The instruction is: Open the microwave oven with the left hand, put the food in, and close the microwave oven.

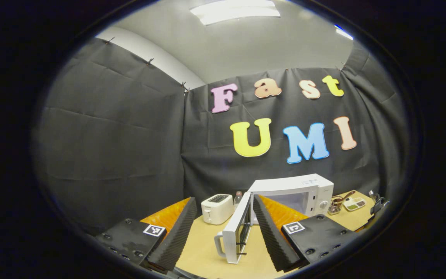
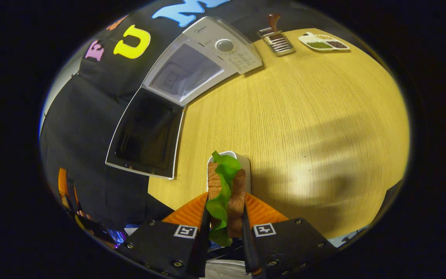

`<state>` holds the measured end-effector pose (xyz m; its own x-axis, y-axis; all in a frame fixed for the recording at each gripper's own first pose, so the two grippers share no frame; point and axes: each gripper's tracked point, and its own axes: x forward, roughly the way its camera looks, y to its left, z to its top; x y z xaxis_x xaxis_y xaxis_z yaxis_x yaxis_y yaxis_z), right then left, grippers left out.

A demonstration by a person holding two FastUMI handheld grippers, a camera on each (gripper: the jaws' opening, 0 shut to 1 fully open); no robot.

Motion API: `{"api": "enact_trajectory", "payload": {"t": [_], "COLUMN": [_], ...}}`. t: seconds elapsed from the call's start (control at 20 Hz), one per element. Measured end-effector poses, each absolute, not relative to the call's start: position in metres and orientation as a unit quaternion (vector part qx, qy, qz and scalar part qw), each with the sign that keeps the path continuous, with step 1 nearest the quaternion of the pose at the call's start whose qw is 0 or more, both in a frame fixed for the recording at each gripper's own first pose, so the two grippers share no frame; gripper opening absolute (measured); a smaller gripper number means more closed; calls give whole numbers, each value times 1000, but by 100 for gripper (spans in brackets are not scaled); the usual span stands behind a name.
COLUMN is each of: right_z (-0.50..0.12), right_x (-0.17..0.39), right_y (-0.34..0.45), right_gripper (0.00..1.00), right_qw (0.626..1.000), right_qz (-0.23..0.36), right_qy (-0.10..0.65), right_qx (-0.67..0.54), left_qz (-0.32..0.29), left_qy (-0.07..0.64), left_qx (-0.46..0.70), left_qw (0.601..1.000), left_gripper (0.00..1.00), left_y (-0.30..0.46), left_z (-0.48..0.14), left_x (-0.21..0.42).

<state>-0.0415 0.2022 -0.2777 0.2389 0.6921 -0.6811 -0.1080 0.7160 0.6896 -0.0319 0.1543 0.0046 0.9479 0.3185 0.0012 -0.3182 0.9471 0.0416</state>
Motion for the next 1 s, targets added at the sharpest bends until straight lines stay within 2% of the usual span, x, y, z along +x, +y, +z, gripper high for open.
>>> {"api": "enact_trajectory", "payload": {"t": [0.1, 0.15, 0.6, 0.8, 0.95, 1.0], "right_z": [-268, -263, -202, -195, -194, -195], "right_x": [-36, -33, 18, 42, 57, 63], "right_y": [203, 204, 231, 256, 275, 282], "right_gripper": [34, 38, 38, 38, 38, 38], "right_qw": [750, 753, 797, 814, 819, 821], "right_qz": [271, 270, 255, 240, 228, 223], "right_qy": [543, 538, 457, 430, 420, 415], "right_qx": [262, 266, 303, 307, 317, 321], "left_qz": [157, 156, 107, 89, 82, 80], "left_qy": [2, 2, -4, -4, -3, -4], "left_qx": [26, 28, 0, -7, 1, 2], "left_qw": [987, 987, 994, 996, 997, 997], "left_gripper": [96, 96, 94, 93, 96, 93], "left_y": [154, 156, 177, 200, 222, 229], "left_z": [4, 3, -9, -12, -14, -12], "left_x": [-29, -26, 31, 54, 71, 77]}}
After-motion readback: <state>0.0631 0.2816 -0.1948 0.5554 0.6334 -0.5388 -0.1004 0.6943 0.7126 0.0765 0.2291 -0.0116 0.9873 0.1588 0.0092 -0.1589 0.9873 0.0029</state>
